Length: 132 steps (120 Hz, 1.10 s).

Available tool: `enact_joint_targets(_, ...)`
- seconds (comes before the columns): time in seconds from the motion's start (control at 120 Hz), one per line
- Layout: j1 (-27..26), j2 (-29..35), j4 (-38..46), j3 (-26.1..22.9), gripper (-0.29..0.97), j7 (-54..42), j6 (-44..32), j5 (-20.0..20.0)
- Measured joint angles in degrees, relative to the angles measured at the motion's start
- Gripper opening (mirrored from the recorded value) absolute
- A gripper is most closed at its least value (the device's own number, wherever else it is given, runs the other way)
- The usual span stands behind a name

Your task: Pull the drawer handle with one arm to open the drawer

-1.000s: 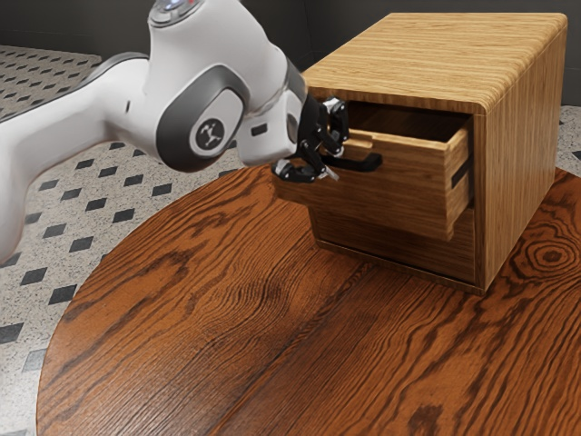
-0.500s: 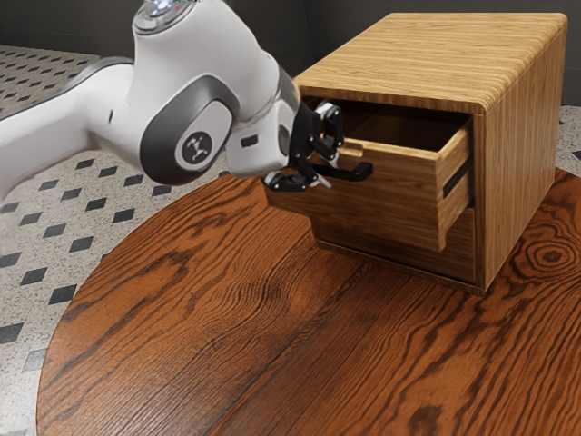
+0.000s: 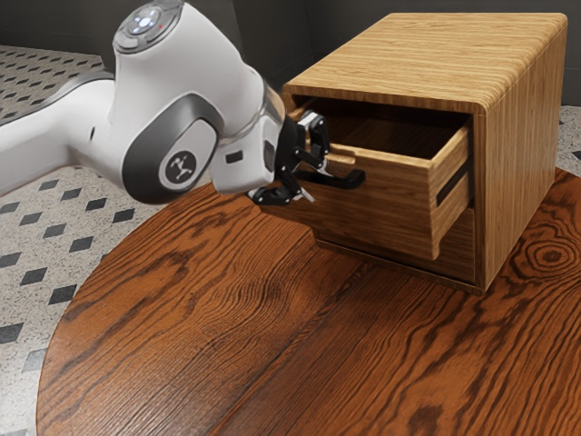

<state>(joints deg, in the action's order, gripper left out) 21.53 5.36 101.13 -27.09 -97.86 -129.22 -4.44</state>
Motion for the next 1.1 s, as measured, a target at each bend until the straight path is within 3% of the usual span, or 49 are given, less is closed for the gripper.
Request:
enact_joint_targets(0.208, 2.0, 2.1, 1.6, 0.6, 0.11, 0.0, -0.5, 0.9)
enact_joint_targets(0.55, 1.4, 2.1, 1.9, 0.6, 0.12, 0.1, -0.8, 1.7)
enact_joint_targets(1.1, 0.9, 7.2, 7.0, 0.7, 0.11, 0.3, -0.9, 2.0)
